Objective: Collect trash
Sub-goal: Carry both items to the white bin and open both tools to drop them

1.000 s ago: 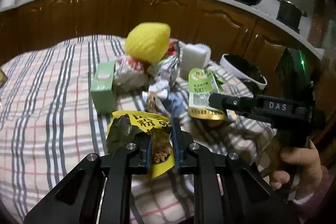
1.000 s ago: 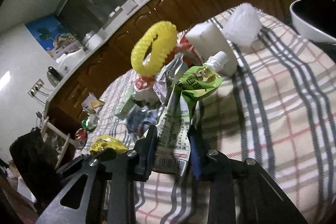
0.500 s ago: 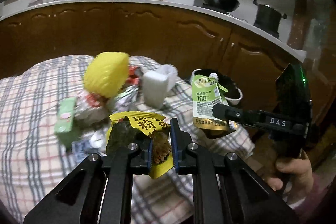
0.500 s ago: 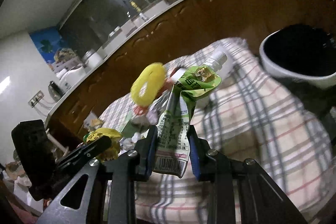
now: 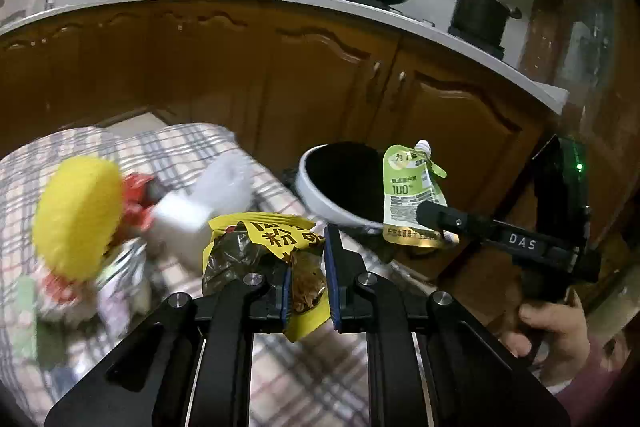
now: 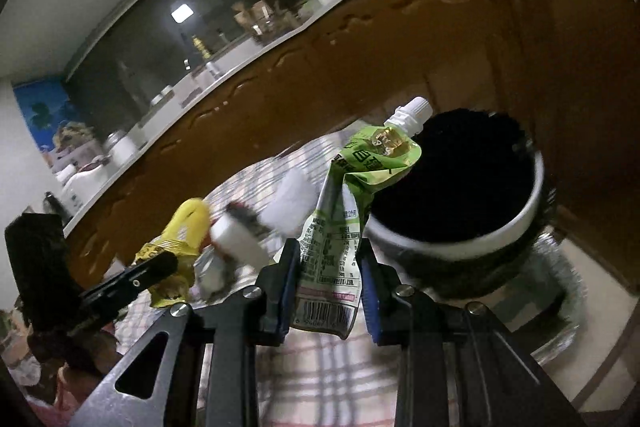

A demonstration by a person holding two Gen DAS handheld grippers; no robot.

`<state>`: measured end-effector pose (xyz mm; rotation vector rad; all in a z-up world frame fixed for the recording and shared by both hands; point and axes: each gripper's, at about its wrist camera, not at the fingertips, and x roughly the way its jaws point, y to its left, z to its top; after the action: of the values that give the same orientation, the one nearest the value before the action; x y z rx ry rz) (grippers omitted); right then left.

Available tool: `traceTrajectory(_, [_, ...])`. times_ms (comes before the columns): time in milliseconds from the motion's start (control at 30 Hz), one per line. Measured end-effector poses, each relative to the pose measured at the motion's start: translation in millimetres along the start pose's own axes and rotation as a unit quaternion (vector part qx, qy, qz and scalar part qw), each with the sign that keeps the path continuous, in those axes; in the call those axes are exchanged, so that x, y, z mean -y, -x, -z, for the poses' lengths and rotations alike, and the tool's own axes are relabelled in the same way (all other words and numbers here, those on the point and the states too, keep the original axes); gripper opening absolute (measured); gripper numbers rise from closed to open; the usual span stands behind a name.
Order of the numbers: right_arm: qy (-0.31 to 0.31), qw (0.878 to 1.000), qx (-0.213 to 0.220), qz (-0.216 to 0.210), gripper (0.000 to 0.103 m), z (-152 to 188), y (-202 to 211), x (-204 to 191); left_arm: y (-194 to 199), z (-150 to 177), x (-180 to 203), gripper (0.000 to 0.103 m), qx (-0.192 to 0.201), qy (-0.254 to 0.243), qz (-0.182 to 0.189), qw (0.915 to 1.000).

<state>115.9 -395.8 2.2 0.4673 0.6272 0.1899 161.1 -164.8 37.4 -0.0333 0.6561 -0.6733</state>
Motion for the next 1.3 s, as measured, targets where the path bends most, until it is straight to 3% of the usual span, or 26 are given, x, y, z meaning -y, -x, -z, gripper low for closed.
traceTrajectory(267, [0.005,0.999,0.003,0.046,0.029,-31.3,-5.3,35.7,-62.3,-40.0,20.3,0.012,-0.038,0.004,0.034,0.9987])
traceTrajectory(500, [0.019,0.996,-0.025,0.081,0.029,-49.1,-23.7,57.9,-127.1,-66.2,37.8,0.012,-0.078,-0.004,0.044,0.996])
traceTrajectory(700, [0.03,0.994,-0.049,0.094,0.029,-54.7,-37.5,69.2,-177.1,-68.1,34.4,0.012,-0.126,0.019,0.06,0.9901])
traceTrajectory(1067, [0.032,0.991,-0.083,0.098,0.03,-57.3,-58.7,87.1,-211.5,-62.4,34.9,0.012,-0.159,0.019,0.057,0.9855])
traceTrajectory(1167, [0.028,0.99,-0.09,0.101,0.034,-55.7,-62.2,92.4,-214.6,-60.4,32.3,0.026,-0.165,0.024,0.052,0.9846])
traceTrajectory(1233, [0.022,0.991,-0.09,0.1,0.039,-55.0,-60.6,96.4,-214.9,-60.5,31.6,0.044,-0.164,0.028,0.051,0.9847])
traceTrajectory(1300, [0.017,0.991,-0.084,0.098,0.043,-54.8,-56.2,98.5,-209.8,-59.9,31.8,0.045,-0.159,0.027,0.05,0.9857])
